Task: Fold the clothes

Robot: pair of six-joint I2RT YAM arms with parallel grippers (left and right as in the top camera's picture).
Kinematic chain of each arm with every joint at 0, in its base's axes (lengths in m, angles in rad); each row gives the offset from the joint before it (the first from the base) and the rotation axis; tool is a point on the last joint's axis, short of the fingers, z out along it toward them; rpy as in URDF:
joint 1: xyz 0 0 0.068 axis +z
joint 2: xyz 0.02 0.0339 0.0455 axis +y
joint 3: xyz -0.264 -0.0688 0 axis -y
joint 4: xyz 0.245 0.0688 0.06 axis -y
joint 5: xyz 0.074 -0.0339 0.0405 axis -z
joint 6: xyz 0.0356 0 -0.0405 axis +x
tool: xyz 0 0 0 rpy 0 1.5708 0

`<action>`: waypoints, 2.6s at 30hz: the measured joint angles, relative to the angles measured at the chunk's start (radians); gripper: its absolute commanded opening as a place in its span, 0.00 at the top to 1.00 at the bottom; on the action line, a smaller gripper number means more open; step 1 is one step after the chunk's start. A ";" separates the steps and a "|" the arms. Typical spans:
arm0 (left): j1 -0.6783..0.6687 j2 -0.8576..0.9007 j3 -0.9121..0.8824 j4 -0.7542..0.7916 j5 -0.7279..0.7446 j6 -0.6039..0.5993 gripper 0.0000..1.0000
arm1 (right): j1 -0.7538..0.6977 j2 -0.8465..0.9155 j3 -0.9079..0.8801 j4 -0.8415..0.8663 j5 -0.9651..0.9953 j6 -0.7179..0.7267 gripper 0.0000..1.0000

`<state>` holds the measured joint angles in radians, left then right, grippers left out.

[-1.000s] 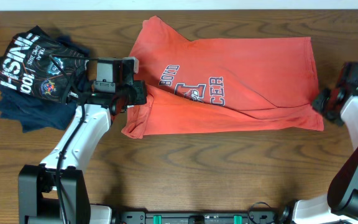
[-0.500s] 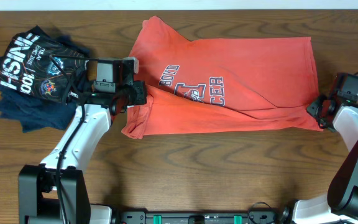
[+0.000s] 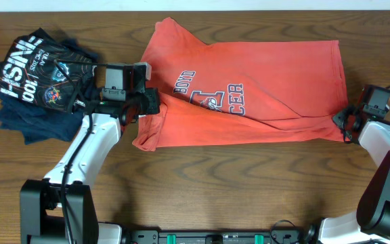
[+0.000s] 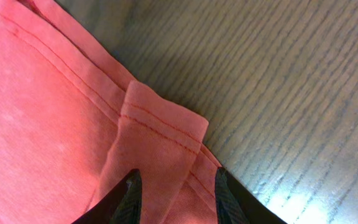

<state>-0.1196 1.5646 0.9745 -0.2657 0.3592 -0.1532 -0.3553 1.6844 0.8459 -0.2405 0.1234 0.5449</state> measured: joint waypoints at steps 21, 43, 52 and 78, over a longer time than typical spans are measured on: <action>0.000 0.000 0.000 0.000 0.000 0.000 0.94 | 0.000 0.000 -0.041 0.069 0.000 0.072 0.71; 0.000 0.000 0.000 0.000 0.000 0.000 0.94 | 0.000 0.048 -0.041 0.119 0.003 0.073 0.74; 0.000 0.000 0.000 -0.002 0.000 0.000 0.94 | 0.000 0.052 -0.041 0.125 0.006 0.080 0.99; 0.000 0.000 0.000 -0.007 0.000 0.000 0.94 | -0.027 -0.069 -0.042 0.039 -0.003 0.050 0.98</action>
<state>-0.1196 1.5646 0.9745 -0.2726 0.3592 -0.1532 -0.3824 1.6150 0.8043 -0.2016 0.1200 0.5945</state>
